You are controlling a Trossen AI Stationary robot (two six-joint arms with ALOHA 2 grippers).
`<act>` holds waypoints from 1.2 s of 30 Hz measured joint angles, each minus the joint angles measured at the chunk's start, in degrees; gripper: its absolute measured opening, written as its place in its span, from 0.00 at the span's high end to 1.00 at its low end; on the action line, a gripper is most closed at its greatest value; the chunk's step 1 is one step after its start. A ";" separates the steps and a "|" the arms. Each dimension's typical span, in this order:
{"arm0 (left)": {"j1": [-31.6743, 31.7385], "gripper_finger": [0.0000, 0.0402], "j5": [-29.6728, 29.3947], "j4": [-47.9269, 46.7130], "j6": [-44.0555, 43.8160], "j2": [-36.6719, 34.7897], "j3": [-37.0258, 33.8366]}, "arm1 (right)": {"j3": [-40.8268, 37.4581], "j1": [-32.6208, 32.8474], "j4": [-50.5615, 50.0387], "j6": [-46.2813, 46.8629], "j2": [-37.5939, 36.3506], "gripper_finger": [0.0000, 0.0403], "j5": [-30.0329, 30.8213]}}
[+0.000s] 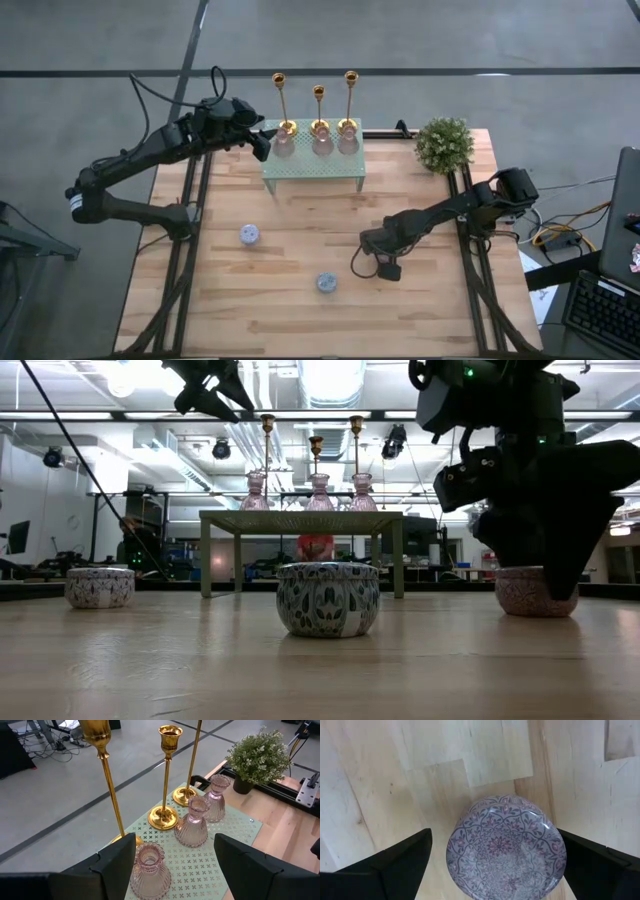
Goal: Pick & Place candle stick holders
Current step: Put the pink scented candle on the shelf
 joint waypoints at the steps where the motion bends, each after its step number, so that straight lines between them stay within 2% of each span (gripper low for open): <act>1: 0.00 0.32 0.00 0.00 0.09 0.00 0.00 | 0.00 0.09 -0.06 0.01 0.00 0.03 0.00; 6: 0.00 0.32 0.00 -0.01 0.37 0.00 0.00 | -0.03 0.14 0.06 2.20 0.00 0.03 0.00; 12: -0.02 0.32 0.00 0.00 0.37 0.00 0.00 | -0.06 0.14 0.04 10.42 0.00 0.05 0.00; 24: -0.04 0.32 -0.01 0.00 0.37 0.00 0.00 | -0.09 0.14 -0.05 22.89 0.00 0.23 -0.06; 29: -0.02 0.32 -0.02 -0.02 0.35 0.00 0.00 | -0.09 0.14 -0.05 25.47 0.00 0.27 -0.14; 36: -0.02 0.32 0.00 0.00 0.34 0.00 0.00 | 1.71 0.14 -1.15 26.02 -0.02 0.26 -3.03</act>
